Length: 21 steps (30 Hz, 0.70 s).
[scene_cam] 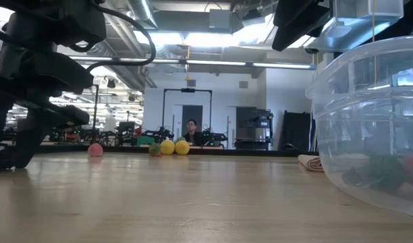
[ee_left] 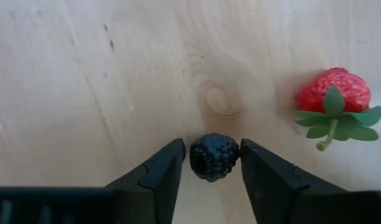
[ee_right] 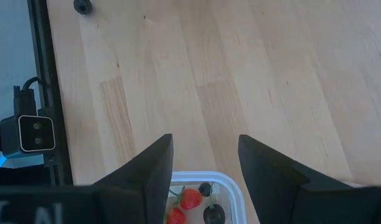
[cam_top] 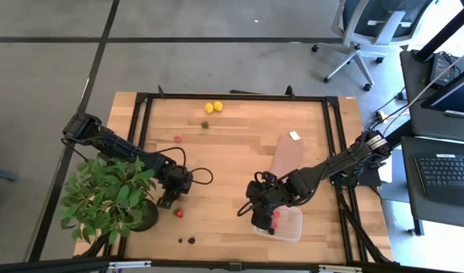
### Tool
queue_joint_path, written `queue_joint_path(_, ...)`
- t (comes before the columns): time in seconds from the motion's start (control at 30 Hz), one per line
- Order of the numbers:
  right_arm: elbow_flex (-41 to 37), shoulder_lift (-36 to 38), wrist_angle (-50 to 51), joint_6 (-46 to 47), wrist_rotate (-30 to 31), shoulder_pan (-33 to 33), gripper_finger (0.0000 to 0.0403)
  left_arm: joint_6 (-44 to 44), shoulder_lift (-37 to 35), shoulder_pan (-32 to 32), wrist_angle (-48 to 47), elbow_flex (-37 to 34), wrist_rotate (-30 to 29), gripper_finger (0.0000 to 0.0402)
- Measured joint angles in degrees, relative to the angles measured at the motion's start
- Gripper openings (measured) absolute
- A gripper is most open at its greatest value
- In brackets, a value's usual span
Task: Pick and placing Produce into tupperware
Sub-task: Put the blackberry into the transparent container
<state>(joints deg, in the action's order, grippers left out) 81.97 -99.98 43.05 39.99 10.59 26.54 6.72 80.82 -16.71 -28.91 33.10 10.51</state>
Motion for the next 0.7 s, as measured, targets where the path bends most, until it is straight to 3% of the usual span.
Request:
queue_joint_path(0.27, 0.0, 0.0, 0.0, 0.0, 0.0, 0.0, 0.0184, 0.2, 0.0, 0.1, 0.5, 0.0, -0.4, 0.0096)
queue_joint_path(0.43, 0.0, 0.0, 0.0, 0.5, 0.0, 0.0, 0.0184, 0.2, 0.0, 0.1, 1.4, 0.0, -0.4, 0.0103)
queue_joint_path(0.57, 0.0, 0.0, -0.1, 9.4, 0.0, -0.3, 0.0184, 0.6, 0.2, 1.0, 0.9, 1.2, -0.6, 0.0101)
queue_joint_path(0.7, 0.0, 0.0, -0.8, 22.9, 0.4, -2.9, 0.0184, -1.2, 0.3, 3.5, 1.2, 5.6, -5.5, 0.0082)
